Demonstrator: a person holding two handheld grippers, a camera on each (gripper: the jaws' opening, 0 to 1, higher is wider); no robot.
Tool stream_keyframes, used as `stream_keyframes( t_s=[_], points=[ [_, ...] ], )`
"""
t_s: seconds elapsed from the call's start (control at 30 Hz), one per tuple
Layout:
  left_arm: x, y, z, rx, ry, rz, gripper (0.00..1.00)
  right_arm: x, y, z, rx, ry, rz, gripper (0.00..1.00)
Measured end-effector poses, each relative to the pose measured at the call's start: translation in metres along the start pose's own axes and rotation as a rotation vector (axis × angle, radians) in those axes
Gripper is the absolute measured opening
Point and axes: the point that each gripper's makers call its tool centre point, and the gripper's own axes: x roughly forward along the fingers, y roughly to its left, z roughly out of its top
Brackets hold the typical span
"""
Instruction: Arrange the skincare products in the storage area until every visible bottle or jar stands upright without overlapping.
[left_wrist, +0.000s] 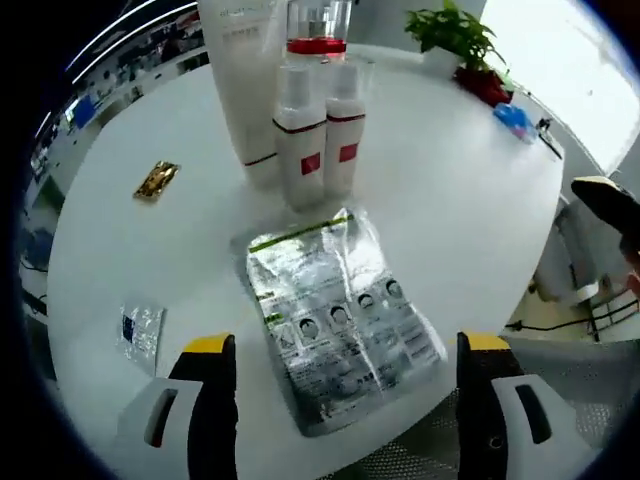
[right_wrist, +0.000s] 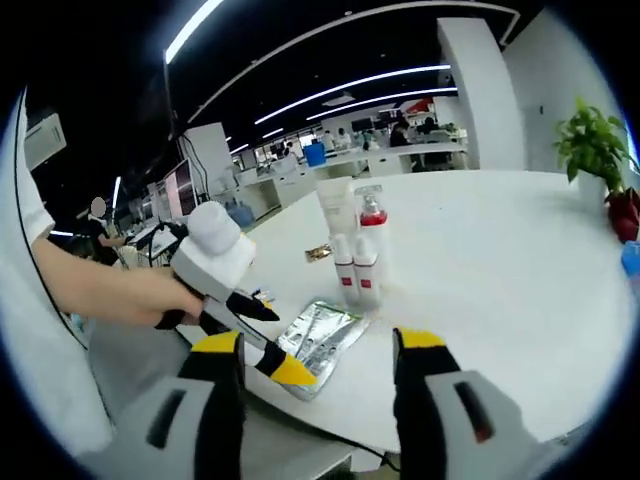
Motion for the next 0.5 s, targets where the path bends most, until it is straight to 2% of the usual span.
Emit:
stream_keyframes(
  t_s=[0.1,0.13,0.17,0.3,0.4,0.5],
  points=[
    [0.007,-0.001,-0.001,-0.038,0.008,0.025,0.94,-0.002,-0.004,-0.003,0.006,0.007,-0.001,0.60],
    [0.008,0.001,0.005,-0.022,-0.016,0.043,0.95,-0.002,-0.005,-0.004,0.007,0.010,-0.001,0.60],
    [0.009,-0.002,0.003,-0.031,-0.003,0.046,0.97,-0.003,-0.006,-0.005,0.009,0.013,-0.001,0.60],
    [0.014,0.003,0.007,-0.041,-0.016,0.100,0.97,-0.003,-0.009,-0.007,0.017,0.018,-0.002,0.60],
    [0.018,0.007,0.007,-0.015,-0.014,0.142,0.97,-0.003,-0.011,-0.007,0.019,0.019,-0.001,0.60],
    [0.017,0.006,0.009,-0.025,-0.024,0.137,0.97,-0.003,-0.012,-0.007,0.020,0.021,0.001,0.60]
  ],
)
